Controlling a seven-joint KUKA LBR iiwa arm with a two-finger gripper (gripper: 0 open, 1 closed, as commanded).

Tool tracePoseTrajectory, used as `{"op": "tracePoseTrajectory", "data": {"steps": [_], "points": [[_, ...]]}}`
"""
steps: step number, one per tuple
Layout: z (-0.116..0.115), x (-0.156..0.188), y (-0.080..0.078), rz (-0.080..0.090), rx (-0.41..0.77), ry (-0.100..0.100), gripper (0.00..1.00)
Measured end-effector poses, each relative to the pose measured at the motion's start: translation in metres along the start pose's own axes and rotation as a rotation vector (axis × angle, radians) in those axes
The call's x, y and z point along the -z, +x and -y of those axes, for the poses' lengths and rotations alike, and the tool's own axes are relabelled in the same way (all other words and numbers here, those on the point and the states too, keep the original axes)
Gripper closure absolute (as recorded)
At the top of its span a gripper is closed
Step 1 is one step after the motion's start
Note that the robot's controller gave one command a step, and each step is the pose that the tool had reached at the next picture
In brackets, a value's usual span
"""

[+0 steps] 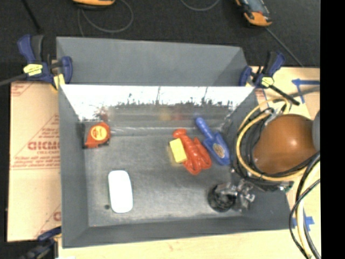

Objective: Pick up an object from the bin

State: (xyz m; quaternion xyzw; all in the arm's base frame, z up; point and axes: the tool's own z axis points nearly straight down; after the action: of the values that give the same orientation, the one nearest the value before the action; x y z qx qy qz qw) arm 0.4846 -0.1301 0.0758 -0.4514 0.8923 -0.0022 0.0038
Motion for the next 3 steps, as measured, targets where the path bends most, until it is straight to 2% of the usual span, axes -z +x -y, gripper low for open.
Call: {"op": "tracePoseTrajectory", "data": {"steps": [3], "points": [[-0.001, 0.020, 0.001, -0.005, -0.004, -0.011, 1.00]]}}
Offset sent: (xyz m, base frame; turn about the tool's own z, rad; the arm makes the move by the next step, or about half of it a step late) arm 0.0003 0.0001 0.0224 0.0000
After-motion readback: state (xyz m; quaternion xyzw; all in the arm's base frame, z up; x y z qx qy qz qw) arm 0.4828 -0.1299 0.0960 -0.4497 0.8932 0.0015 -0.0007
